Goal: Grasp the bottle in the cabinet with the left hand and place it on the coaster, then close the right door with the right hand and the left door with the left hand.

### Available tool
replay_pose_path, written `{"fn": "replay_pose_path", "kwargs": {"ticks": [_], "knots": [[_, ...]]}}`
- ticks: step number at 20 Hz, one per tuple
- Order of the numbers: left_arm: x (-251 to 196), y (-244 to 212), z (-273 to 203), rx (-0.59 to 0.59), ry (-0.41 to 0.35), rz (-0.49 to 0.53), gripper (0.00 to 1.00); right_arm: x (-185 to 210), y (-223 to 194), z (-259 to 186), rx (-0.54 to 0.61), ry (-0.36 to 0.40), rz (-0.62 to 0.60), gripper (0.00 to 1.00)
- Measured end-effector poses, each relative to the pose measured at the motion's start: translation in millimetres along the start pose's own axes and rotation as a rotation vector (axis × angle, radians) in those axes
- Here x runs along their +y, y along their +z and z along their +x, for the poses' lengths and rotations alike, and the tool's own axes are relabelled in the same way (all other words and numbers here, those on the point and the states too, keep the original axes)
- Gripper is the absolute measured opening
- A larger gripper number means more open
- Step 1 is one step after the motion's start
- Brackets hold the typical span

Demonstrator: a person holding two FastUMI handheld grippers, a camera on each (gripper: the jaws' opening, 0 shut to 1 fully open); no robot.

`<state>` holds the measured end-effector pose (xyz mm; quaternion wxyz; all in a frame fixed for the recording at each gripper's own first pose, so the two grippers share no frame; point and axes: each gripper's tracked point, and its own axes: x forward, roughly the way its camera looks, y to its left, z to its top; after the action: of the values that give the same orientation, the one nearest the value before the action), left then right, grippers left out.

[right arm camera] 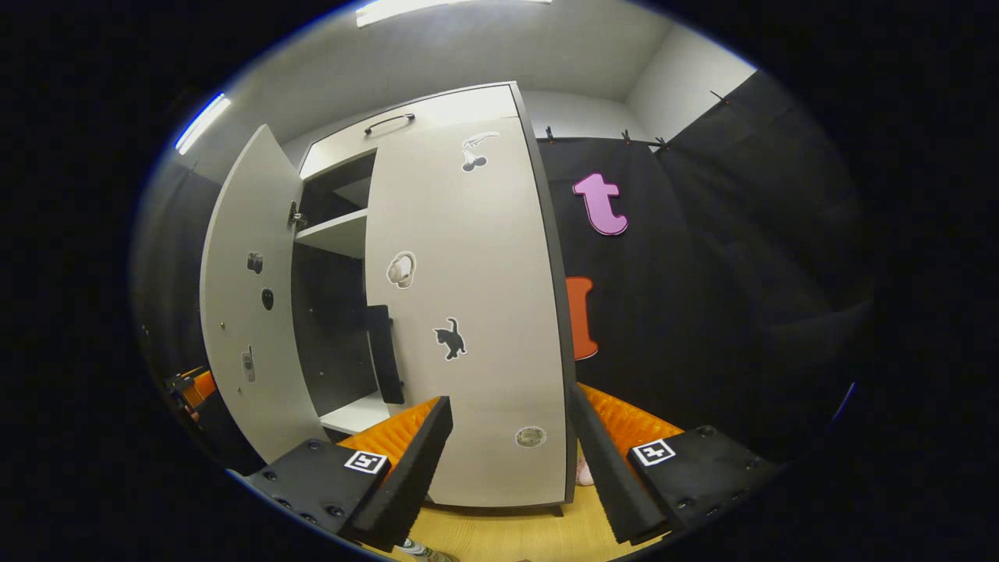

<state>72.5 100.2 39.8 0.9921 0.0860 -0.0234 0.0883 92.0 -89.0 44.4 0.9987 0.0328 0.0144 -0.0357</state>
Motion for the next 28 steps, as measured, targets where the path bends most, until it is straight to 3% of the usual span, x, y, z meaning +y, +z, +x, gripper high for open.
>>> {"fn": "replay_pose_path", "kwargs": {"ticks": [5,8,14,24,25,26,28], "knots": [[-40.9,-11.7,21.1,0.028,-0.097,-0.038,0.89,-16.1,-3.3,-13.7,0.011,-0.051,0.011,0.98],[-61.9,-11.8,28.2,0.037,-0.153,-0.082,0.97,-24.3,-1.8,-21.2,0.006,-0.077,0.012,0.98],[-101.1,-12.6,42.2,0.027,-0.25,-0.095,0.94,-35.6,-3.4,-31.8,0.01,-0.114,0.013,0.98],[-132.5,-32.3,71.7,0.048,-0.277,-0.085,0.92,-55.8,-18.0,-36.0,0.017,-0.15,0.007,0.98],[-135.6,-33.7,75.5,0.05,-0.276,-0.083,0.98,-57.8,-21.8,-37.0,0.021,-0.149,0.013,0.98],[-139.2,-35.8,80.6,0.051,-0.275,-0.08,0.94,-60.5,-26.2,-37.1,0.026,-0.149,0.02,0.98],[-144.0,-39.6,89.1,0.056,-0.271,-0.079,0.98,-68.8,-34.8,-38.5,0.039,-0.162,0.031,0.98]]}}
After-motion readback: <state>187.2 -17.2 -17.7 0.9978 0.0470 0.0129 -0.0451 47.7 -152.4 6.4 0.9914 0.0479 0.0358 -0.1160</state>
